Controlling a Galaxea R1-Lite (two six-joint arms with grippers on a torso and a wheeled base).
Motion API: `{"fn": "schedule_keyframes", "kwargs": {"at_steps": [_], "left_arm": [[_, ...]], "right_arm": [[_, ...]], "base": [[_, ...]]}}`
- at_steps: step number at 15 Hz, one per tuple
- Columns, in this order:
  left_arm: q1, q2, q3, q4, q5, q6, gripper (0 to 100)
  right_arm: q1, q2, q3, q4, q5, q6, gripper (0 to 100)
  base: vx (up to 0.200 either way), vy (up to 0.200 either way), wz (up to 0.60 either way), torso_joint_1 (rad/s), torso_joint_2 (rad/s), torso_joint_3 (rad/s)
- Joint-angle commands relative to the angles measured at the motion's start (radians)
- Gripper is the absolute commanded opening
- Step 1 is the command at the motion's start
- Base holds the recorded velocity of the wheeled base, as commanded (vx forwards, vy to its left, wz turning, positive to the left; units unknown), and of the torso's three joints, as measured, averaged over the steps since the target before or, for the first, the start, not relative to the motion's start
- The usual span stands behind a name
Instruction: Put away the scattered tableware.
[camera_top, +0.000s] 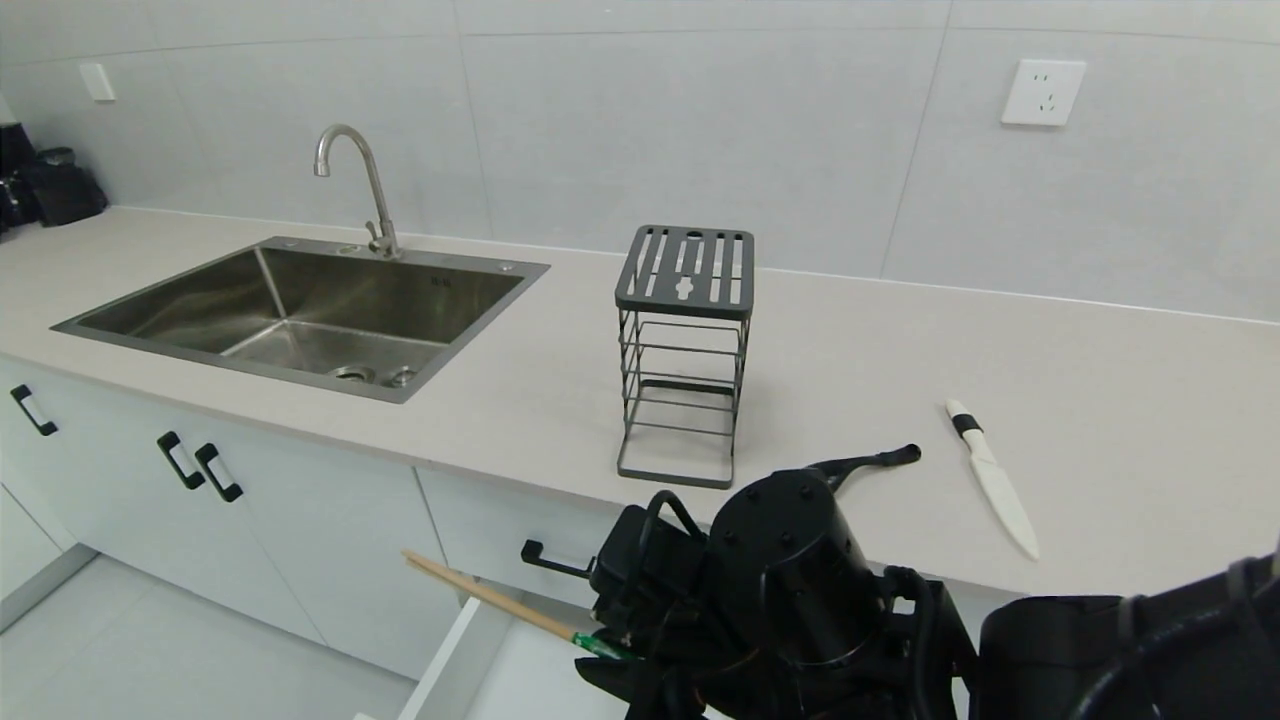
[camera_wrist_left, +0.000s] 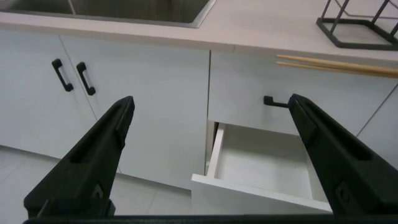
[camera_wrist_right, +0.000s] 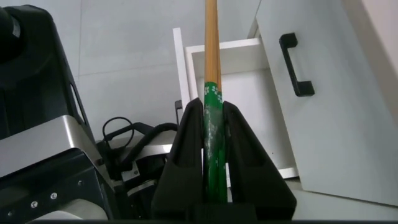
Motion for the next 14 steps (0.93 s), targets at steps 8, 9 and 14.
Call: {"fn": "schedule_keyframes", "kwargs": {"at_steps": [8,9,14], "left_arm": [[0.0,0.001,0.0,-0.001,0.0,0.0,100],[0.0,0.001,0.0,-0.001,0.0,0.0,100],[0.0,0.001,0.0,-0.001,0.0,0.0,100]], "right_arm": [[-0.008,0.076,-0.014,0.001,0.005,-0.084,0],[-0.01,0.085,-0.018,0.001,0.005,-0.092,0],[-0.055,0.168,-0.095,0.001,0.005,-0.115,0]], "base": [[0.0,0.0,0.0,-0.264,0.51,0.243],[0.0,0.0,0.0,-0.256,0.49,0.227],[0.0,0.0,0.0,-0.252,0.46,0.218]]}}
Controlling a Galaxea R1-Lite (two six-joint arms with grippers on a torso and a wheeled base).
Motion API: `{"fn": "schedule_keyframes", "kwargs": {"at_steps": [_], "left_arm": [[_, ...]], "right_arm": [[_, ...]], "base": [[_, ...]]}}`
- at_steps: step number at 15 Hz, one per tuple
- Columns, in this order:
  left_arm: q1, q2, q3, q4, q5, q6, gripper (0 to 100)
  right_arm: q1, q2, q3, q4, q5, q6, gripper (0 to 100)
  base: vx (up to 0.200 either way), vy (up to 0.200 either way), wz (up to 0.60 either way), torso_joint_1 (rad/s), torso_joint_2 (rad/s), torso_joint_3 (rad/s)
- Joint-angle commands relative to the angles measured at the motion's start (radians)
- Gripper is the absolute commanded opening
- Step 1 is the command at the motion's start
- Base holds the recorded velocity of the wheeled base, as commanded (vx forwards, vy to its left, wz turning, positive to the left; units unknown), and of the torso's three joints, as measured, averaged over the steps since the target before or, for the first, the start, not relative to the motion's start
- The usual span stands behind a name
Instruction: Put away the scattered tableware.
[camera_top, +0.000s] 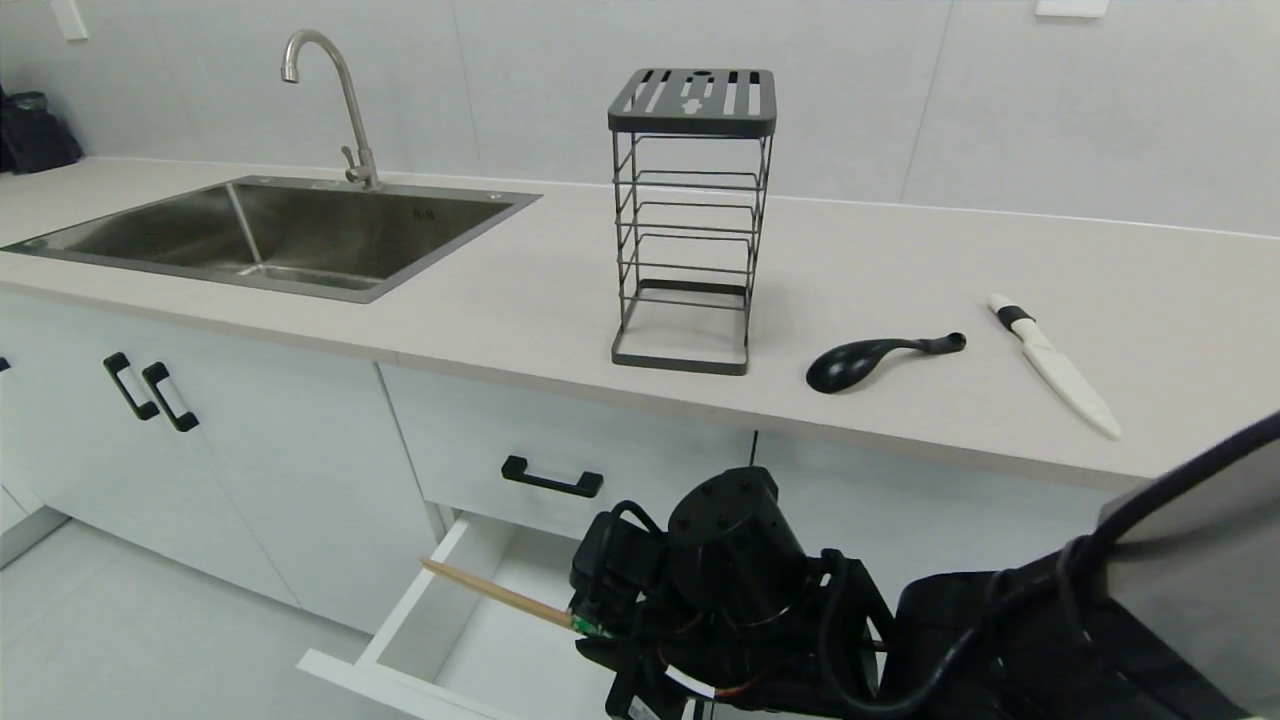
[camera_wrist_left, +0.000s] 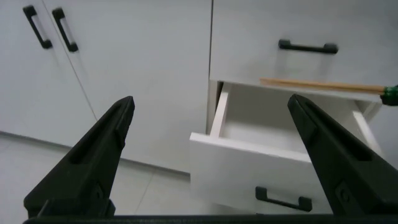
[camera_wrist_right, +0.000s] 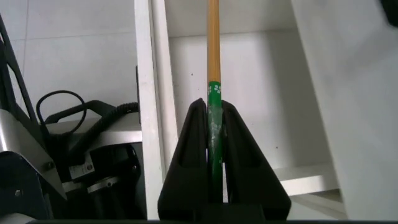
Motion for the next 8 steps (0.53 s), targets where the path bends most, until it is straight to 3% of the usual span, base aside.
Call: {"fn": "schedule_keyframes", "kwargs": {"at_steps": [1,6,8], "left_arm": [[0.0,0.001,0.001,0.0,0.0,0.0,100],[0.0,0.001,-0.001,0.0,0.0,0.0,100],[0.0,0.001,-0.001,0.0,0.0,0.0,100]], "right_arm": [[-0.017,0.049,-0.035,0.0,0.001,-0.002,0],[-0.038,0.102,-0.058,-0.002,0.001,-0.001,0],[-0.052,0.13,-0.078,-0.003,0.001,-0.002,0]], "base": [[0.0,0.0,0.0,-0.251,0.39,0.207],[0.0,0.0,0.0,-0.243,0.32,0.134],[0.0,0.0,0.0,-0.078,0.24,0.102]]}}
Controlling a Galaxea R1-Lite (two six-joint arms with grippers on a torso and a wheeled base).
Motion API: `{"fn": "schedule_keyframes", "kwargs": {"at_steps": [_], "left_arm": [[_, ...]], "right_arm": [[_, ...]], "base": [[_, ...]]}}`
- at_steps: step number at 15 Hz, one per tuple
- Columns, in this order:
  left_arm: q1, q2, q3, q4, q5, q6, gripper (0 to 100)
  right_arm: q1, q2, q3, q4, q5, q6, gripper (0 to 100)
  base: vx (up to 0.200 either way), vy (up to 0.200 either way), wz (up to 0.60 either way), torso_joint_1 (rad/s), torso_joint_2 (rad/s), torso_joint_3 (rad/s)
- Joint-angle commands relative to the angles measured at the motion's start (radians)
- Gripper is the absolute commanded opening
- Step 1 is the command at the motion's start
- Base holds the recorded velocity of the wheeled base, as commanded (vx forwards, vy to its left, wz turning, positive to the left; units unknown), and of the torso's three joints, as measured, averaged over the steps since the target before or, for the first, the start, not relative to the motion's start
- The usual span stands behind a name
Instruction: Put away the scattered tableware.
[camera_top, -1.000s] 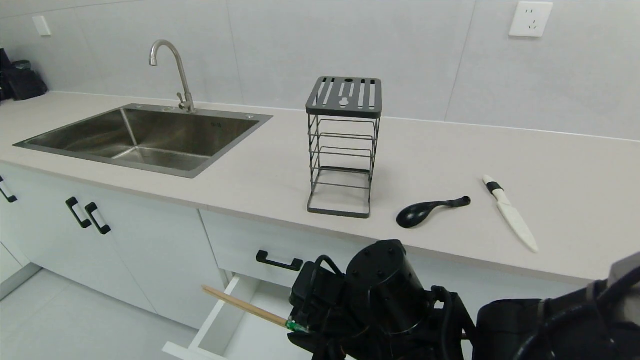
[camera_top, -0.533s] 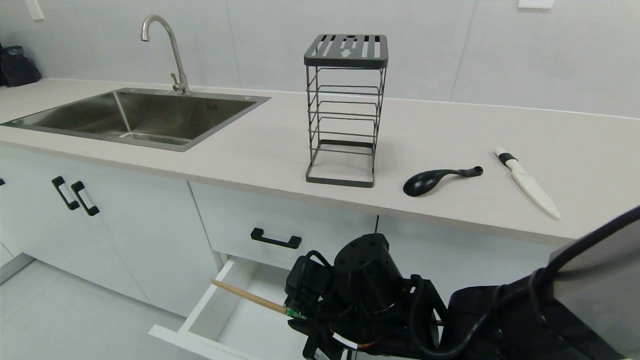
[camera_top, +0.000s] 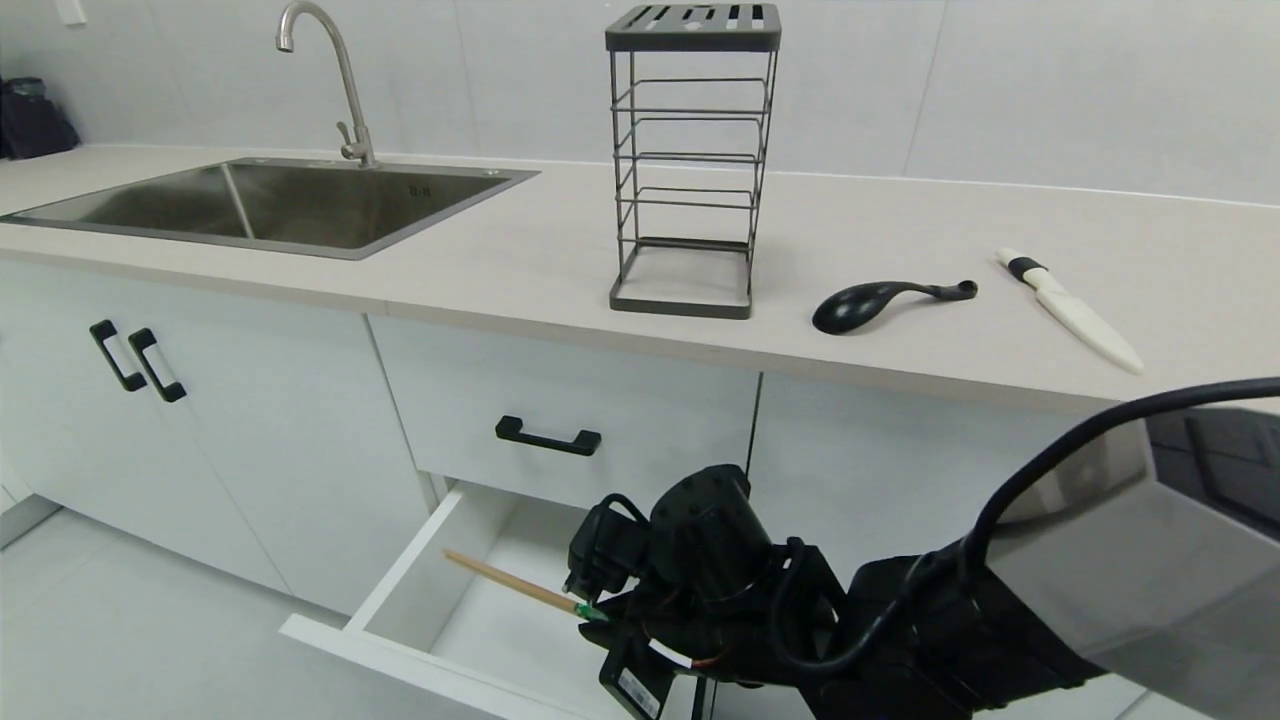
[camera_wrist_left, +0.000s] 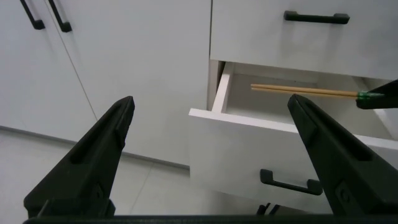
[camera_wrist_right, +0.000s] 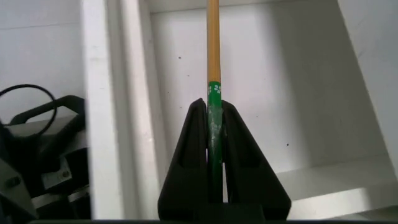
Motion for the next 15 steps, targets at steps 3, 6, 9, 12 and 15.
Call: {"fn": "schedule_keyframes", "kwargs": {"at_steps": [3,6,9,12,15], "left_arm": [[0.002,0.001,-0.001,-0.001,0.0,0.0,100],[0.0,0.001,0.0,-0.001,0.0,0.0,100],[0.0,0.001,-0.001,-0.001,0.0,0.0,100],[0.0,0.001,0.0,-0.001,0.0,0.0,100],[0.002,0.001,0.0,-0.001,0.0,0.0,100]], "right_arm": [[-0.029,0.09,-0.058,-0.009,0.0,0.001,0],[-0.042,0.133,-0.109,-0.009,0.0,0.001,0],[-0.045,0.175,-0.14,-0.011,-0.001,-0.002,0],[-0.042,0.198,-0.144,-0.011,-0.001,-0.002,0],[-0.023,0.225,-0.179,-0.009,-0.001,-0.002,0]], "base": [[0.0,0.0,0.0,-0.019,0.17,0.053],[0.0,0.0,0.0,-0.002,0.02,0.014],[0.0,0.0,0.0,0.0,0.0,0.0],[0.0,0.0,0.0,0.0,0.0,0.0],[0.0,0.0,0.0,0.0,0.0,0.0]]}}
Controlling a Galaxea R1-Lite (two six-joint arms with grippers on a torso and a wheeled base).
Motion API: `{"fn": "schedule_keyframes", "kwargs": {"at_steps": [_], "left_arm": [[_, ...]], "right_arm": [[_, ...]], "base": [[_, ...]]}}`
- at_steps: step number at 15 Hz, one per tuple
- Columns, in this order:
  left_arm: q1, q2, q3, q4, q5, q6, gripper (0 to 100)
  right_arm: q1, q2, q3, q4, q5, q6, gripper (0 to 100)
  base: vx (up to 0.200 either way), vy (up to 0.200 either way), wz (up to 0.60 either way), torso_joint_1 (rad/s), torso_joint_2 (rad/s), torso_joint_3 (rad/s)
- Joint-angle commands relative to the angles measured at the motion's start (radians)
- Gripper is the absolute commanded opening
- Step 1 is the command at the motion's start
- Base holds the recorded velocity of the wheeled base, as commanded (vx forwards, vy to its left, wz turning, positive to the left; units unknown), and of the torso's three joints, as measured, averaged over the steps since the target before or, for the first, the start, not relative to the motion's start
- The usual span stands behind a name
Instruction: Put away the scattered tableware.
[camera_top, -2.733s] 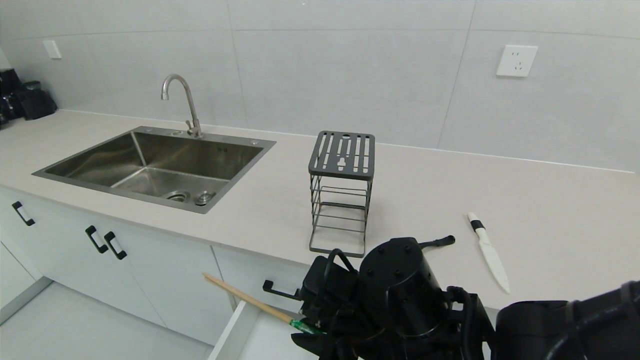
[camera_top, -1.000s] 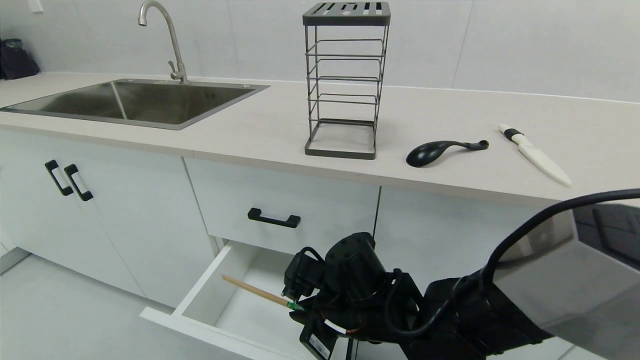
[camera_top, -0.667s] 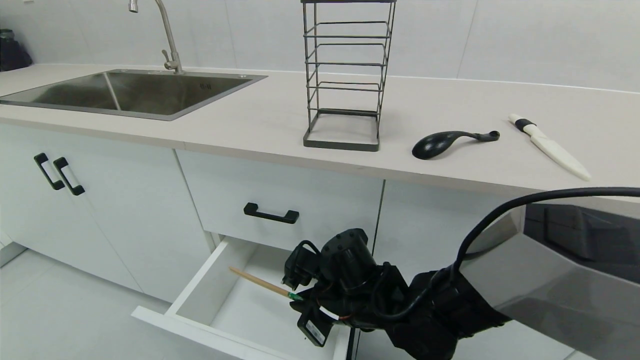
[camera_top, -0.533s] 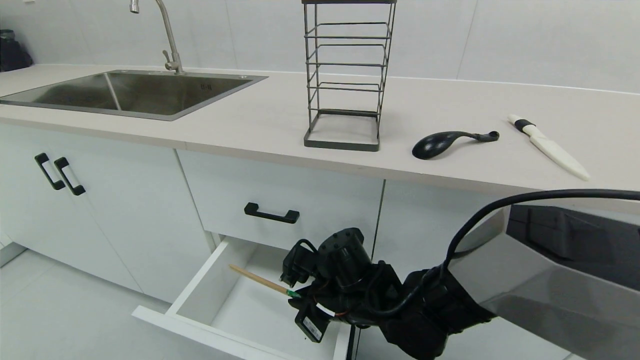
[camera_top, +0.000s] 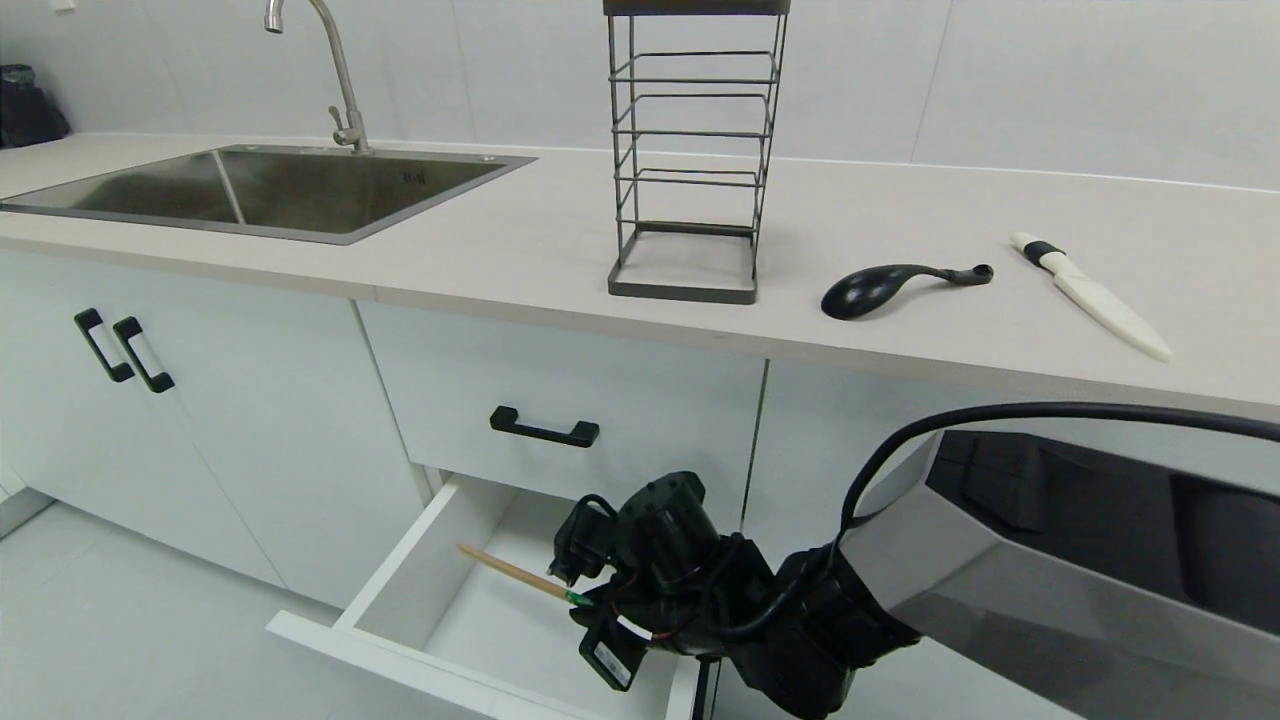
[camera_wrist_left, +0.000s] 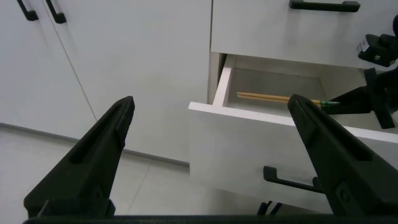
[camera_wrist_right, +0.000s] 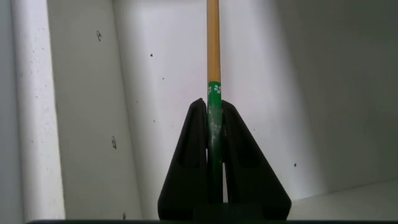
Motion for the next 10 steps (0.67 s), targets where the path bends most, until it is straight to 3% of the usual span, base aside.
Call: {"fn": "schedule_keyframes", "kwargs": {"at_steps": [1,5,6,10], "left_arm": [[0.0,0.001,0.0,0.0,0.0,0.0,100],[0.0,0.001,0.0,0.0,0.0,0.0,100],[0.0,0.001,0.0,0.0,0.0,0.0,100],[0.0,0.001,0.0,0.0,0.0,0.0,100]], "right_arm": [[0.009,0.027,-0.026,0.0,0.0,0.001,0],[0.026,0.041,-0.03,0.0,0.0,0.002,0],[0.041,0.043,-0.03,0.005,0.0,0.002,100],[0.055,0.006,-0.024,0.002,-0.001,-0.001,100]], "base": [[0.0,0.0,0.0,0.0,0.0,0.0],[0.0,0.0,0.0,0.0,0.0,0.0],[0.0,0.0,0.0,0.0,0.0,0.0],[0.0,0.0,0.0,0.0,0.0,0.0]]}}
